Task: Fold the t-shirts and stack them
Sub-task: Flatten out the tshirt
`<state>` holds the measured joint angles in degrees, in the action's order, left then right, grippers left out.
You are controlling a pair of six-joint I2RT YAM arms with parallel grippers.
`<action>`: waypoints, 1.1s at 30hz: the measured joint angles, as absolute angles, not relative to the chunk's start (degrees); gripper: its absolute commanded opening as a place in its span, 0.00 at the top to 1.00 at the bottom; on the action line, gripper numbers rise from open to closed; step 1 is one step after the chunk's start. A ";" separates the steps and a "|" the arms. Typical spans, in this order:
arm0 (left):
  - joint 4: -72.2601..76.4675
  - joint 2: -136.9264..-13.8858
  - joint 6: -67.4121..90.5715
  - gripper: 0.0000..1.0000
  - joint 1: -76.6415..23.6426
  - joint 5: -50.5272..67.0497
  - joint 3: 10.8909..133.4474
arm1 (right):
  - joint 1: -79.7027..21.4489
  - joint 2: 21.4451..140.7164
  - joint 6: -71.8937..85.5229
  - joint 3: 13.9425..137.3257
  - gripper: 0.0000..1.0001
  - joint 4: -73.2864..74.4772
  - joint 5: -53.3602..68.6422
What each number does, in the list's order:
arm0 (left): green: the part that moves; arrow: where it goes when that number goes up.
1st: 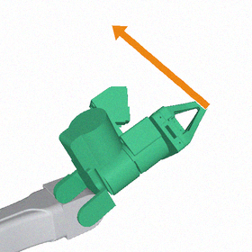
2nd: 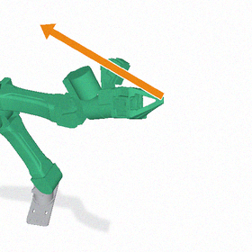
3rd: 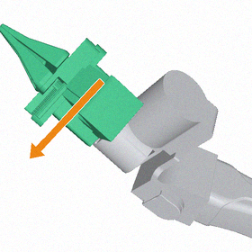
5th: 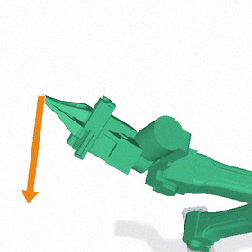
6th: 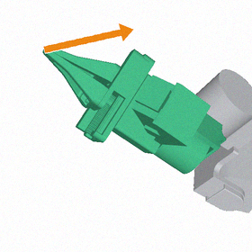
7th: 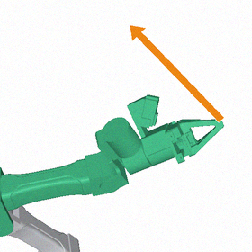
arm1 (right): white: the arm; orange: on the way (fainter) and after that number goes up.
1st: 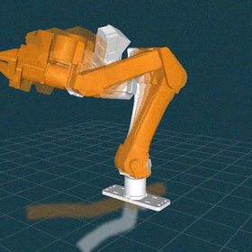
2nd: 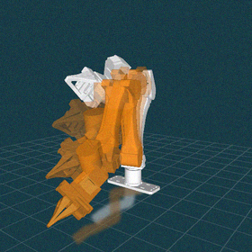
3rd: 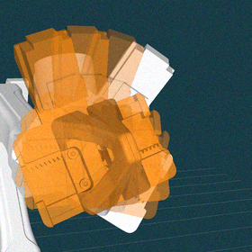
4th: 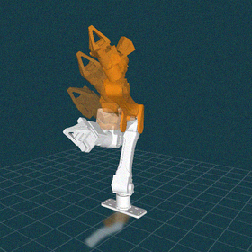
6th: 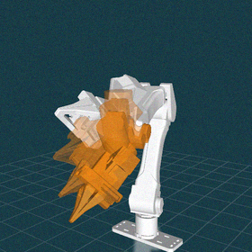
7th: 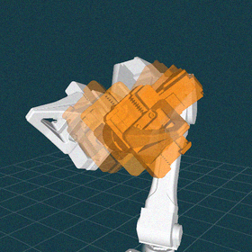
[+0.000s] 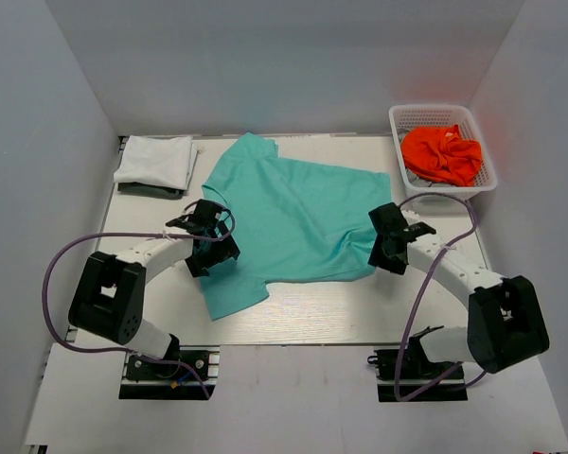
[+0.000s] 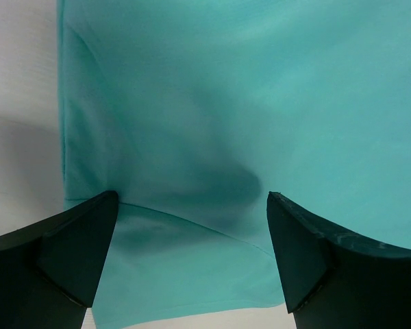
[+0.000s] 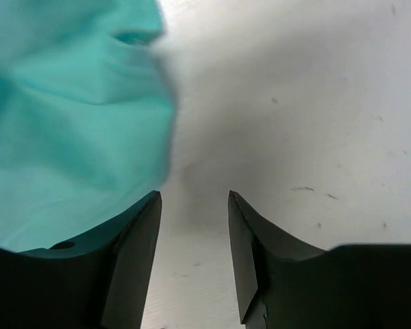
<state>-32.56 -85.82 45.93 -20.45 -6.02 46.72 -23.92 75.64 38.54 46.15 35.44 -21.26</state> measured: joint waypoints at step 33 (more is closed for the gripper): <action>-29.34 -83.77 46.19 0.00 -20.47 -6.48 43.59 | -14.26 87.18 36.88 44.66 1.00 18.79 -15.22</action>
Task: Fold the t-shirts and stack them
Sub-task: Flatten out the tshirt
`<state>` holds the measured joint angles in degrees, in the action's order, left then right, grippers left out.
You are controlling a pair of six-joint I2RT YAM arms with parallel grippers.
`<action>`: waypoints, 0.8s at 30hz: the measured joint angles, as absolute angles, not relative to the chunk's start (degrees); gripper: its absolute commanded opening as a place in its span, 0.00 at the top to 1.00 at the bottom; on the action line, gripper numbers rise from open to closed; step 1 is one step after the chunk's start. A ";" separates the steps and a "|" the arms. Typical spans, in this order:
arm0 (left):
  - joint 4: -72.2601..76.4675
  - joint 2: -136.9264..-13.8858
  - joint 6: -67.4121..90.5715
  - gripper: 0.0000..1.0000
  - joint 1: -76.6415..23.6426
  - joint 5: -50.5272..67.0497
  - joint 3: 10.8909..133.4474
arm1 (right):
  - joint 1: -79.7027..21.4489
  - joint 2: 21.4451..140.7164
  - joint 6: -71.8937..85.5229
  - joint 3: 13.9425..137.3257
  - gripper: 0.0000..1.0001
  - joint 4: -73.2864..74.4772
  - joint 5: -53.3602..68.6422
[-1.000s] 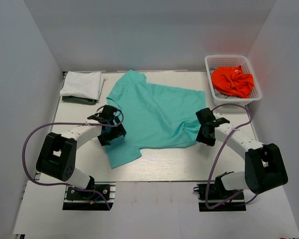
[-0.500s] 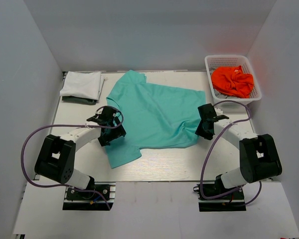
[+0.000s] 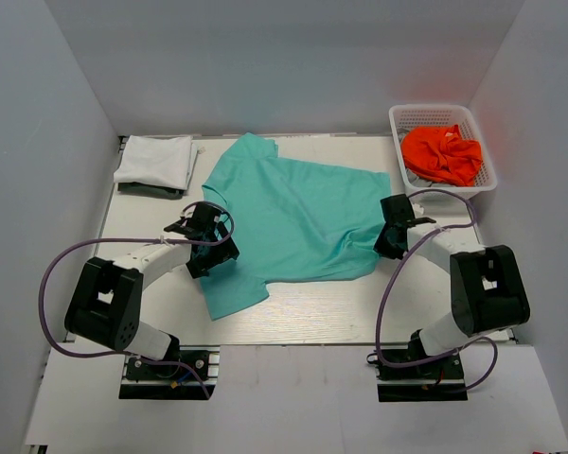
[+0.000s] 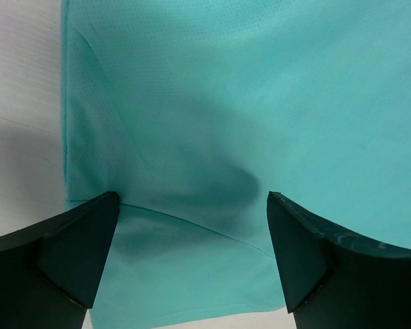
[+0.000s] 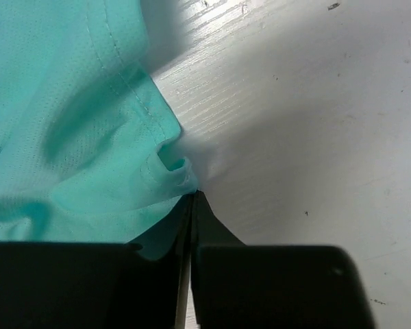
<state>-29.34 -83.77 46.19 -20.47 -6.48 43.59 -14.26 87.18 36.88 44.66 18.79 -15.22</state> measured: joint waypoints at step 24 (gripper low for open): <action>-28.62 -83.42 46.59 0.00 -20.47 -6.94 42.85 | -23.00 73.28 42.70 58.83 0.48 51.72 -24.18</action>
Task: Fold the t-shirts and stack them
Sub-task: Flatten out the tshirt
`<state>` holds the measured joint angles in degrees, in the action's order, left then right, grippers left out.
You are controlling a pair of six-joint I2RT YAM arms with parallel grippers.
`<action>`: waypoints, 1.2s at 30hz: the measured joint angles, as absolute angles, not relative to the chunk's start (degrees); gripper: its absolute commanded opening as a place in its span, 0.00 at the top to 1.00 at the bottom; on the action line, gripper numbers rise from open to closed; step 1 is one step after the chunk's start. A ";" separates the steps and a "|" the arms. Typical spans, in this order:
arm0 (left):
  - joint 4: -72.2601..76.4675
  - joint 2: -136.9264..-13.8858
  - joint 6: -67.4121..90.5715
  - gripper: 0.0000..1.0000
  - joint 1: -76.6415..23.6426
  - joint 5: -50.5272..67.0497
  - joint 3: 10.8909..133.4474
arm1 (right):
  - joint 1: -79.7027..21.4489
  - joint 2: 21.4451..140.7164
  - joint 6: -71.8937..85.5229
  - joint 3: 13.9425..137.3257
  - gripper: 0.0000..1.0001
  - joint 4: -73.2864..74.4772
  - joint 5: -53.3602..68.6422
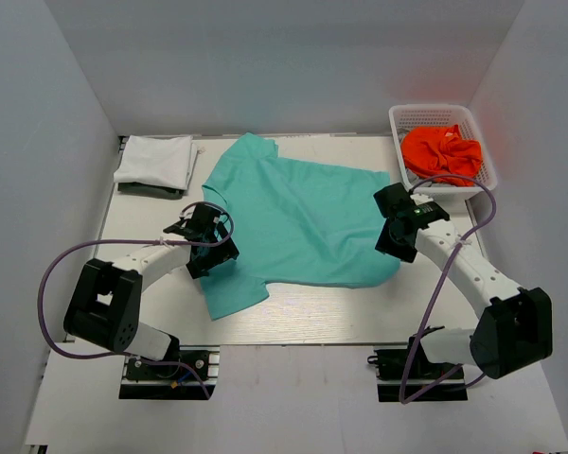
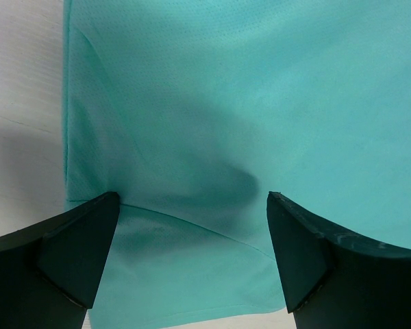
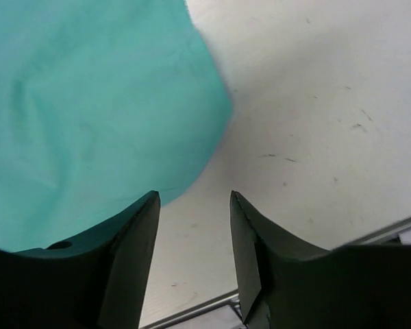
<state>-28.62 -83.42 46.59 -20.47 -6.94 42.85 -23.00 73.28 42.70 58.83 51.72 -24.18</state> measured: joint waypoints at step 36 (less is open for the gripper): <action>-56.97 -59.22 54.70 0.00 -20.53 -3.18 37.08 | -18.76 62.70 40.45 34.70 0.36 35.46 -12.75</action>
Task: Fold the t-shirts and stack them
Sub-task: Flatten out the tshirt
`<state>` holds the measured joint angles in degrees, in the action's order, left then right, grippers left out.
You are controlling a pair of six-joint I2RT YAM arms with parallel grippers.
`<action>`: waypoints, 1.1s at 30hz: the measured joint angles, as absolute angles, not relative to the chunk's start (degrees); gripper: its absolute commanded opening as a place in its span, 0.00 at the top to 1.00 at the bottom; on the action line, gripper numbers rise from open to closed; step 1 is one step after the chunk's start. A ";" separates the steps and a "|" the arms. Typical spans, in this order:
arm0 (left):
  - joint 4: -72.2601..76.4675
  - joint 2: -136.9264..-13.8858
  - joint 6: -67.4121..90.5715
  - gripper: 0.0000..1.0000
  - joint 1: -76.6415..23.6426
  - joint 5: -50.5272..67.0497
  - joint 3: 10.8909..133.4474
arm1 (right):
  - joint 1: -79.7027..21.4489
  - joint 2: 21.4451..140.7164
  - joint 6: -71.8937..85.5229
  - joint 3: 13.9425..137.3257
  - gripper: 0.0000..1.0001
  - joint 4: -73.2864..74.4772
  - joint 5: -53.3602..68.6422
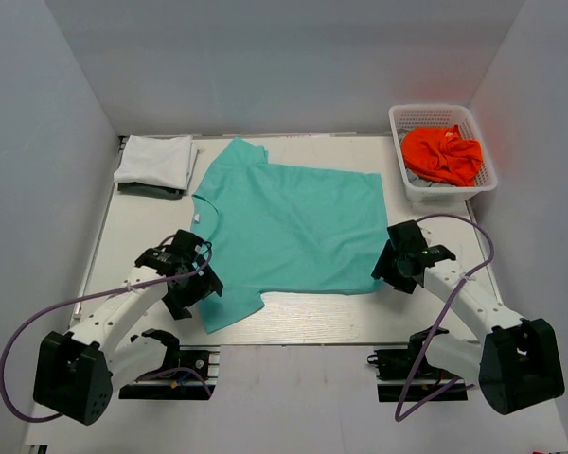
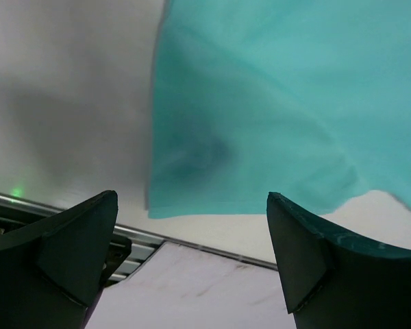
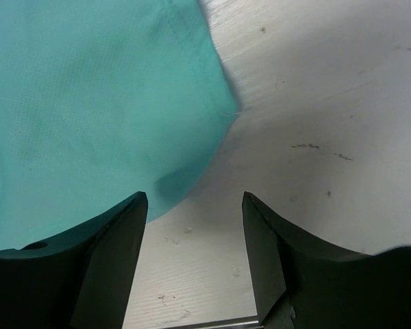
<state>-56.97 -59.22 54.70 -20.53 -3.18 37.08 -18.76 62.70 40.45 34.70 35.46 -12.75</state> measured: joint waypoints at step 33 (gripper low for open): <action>-53.49 -64.64 56.10 0.18 -20.53 3.40 28.75 | -25.93 78.89 41.30 54.15 1.00 27.79 -12.60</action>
